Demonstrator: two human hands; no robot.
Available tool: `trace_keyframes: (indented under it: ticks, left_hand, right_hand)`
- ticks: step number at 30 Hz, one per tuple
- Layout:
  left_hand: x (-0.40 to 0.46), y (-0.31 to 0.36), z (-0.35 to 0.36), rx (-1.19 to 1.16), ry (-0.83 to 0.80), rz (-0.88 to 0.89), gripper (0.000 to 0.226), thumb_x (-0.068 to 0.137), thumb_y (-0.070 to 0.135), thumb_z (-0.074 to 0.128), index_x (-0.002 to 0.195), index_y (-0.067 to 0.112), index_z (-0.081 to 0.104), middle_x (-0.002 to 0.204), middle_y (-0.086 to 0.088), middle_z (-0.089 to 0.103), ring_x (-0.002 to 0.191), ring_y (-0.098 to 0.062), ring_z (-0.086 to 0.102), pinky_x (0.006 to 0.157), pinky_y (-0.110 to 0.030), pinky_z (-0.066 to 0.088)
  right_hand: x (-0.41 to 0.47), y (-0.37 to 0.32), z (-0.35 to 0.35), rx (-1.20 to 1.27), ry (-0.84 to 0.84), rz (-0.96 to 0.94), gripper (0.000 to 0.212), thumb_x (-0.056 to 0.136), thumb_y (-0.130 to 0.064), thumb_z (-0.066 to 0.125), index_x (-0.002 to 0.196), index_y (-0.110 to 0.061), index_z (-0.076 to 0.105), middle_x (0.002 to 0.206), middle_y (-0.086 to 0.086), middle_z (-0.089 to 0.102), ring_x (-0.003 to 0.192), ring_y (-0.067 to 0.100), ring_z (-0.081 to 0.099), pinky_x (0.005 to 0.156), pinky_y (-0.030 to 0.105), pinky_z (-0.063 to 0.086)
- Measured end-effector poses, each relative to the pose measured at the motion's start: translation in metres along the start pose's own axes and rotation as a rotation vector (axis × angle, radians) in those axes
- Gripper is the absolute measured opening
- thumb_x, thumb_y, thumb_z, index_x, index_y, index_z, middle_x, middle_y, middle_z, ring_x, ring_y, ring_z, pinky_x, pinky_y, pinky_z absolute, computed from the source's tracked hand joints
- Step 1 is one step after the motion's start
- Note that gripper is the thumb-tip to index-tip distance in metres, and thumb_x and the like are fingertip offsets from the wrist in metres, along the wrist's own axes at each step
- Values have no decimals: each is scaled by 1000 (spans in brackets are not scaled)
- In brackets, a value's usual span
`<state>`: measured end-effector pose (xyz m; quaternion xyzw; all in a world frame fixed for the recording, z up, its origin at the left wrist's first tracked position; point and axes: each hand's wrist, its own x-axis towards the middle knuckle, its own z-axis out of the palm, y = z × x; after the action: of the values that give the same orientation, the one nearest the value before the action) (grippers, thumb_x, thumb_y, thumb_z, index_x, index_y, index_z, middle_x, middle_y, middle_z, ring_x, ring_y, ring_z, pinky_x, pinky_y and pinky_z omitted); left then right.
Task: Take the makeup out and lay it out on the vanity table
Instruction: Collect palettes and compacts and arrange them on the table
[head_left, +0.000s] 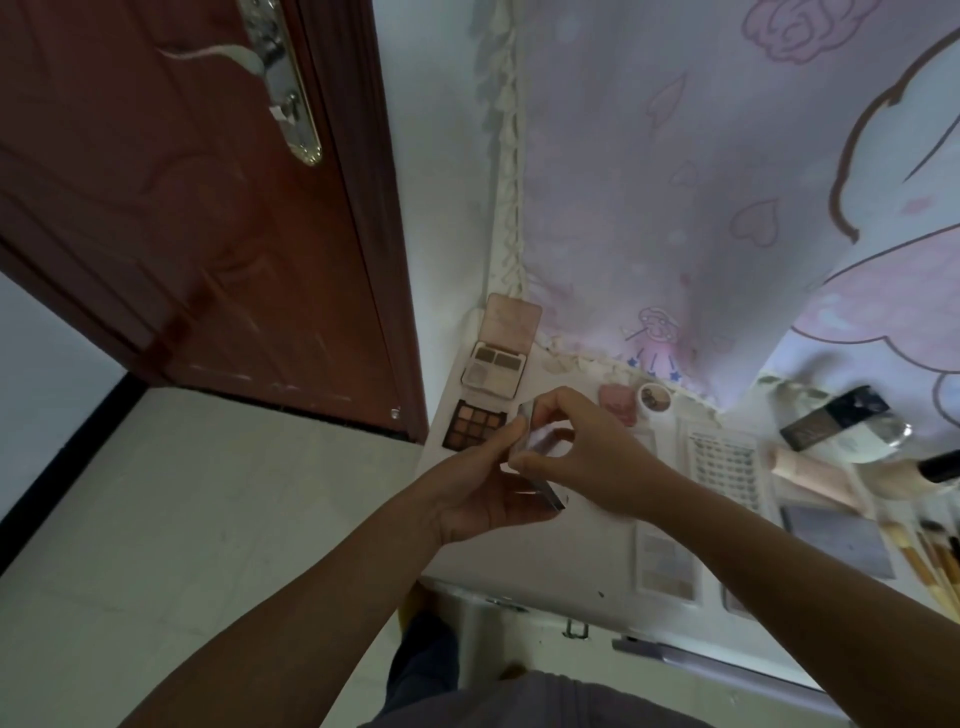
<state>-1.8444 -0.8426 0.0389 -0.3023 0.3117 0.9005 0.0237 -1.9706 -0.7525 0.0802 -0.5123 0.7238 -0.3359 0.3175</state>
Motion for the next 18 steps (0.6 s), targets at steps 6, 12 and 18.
trace_keyframes:
  ticks: [6, 12, 18]
  left_hand:
    - [-5, 1, -5, -94, -53, -81, 59, 83, 45, 59, 126, 5, 57, 120, -23, 57, 100, -32, 60, 87, -43, 53]
    - [-6, -9, -11, -134, -181, -157, 66, 79, 48, 66, 125, 2, 58, 116, -25, 59, 100, -33, 63, 85, -41, 54]
    - [-20, -15, -35, -228, -236, -173, 75, 61, 40, 85, 122, 3, 61, 122, -25, 58, 102, -34, 63, 85, -43, 54]
  right_hand:
    - [0, 2, -10, 82, -6, 19, 23, 81, -30, 67, 91, -28, 47, 99, -8, 59, 90, 14, 62, 77, 33, 58]
    - [11, 8, -41, 158, -194, 122, 19, 85, -42, 64, 94, -26, 58, 91, -11, 64, 83, -1, 59, 72, 14, 46]
    - [19, 22, -34, 550, -98, 318, 27, 89, -38, 53, 93, -16, 67, 84, 5, 65, 78, 16, 65, 74, 34, 58]
